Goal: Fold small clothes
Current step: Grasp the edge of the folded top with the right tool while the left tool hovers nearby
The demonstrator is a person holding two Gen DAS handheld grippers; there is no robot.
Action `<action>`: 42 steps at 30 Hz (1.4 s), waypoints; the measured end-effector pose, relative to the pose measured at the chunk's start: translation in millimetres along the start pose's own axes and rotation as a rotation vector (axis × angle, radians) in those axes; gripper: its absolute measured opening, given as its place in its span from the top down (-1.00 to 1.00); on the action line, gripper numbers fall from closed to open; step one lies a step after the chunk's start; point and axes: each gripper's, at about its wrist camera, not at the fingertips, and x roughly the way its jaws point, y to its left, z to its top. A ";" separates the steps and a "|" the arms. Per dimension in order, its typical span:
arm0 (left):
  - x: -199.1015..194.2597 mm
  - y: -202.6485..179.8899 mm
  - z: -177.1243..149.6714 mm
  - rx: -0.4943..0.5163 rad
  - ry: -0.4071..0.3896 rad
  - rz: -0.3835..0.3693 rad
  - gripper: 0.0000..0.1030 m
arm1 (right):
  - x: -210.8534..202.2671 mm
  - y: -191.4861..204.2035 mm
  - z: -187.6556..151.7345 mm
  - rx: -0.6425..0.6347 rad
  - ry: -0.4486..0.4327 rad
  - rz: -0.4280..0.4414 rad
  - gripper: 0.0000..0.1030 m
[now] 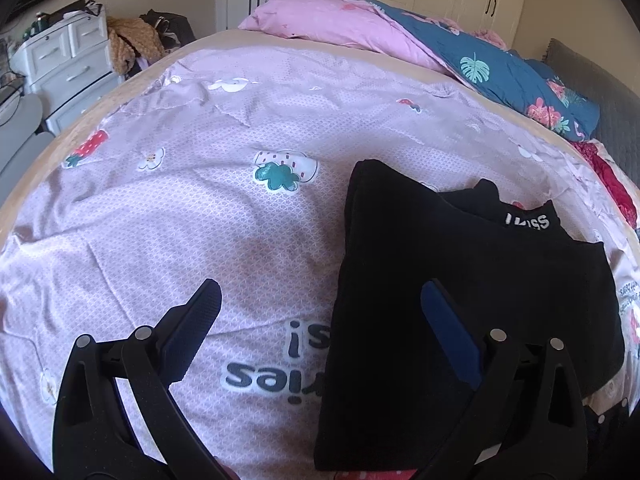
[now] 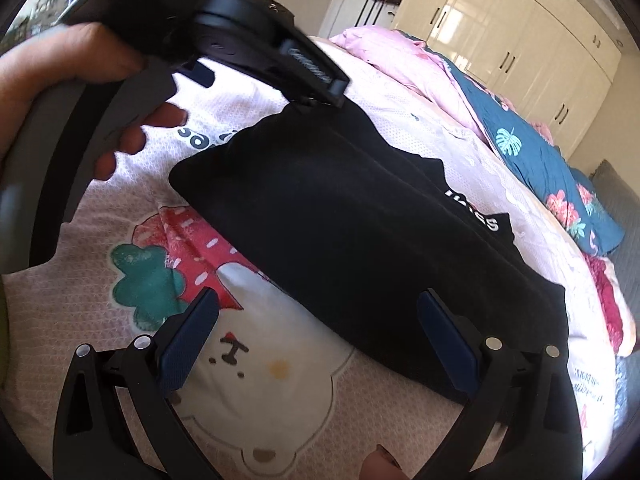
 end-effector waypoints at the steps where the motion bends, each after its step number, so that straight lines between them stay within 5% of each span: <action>1: 3.0 0.0 1.8 0.000 0.006 -0.003 -0.82 | 3.4 2.2 1.5 -0.011 0.003 -0.001 -0.91; 26: 43.9 2.1 35.7 0.000 0.056 -0.018 -0.82 | 55.9 -2.3 35.3 -0.053 0.019 -0.008 -0.92; 36: 46.0 2.2 45.0 -0.001 0.051 -0.030 -0.82 | 47.2 -13.2 37.7 -0.027 -0.058 -0.079 -0.90; 42: 49.3 11.3 44.4 -0.037 0.069 -0.043 -0.82 | 34.3 -21.0 38.0 -0.012 -0.113 -0.051 -0.61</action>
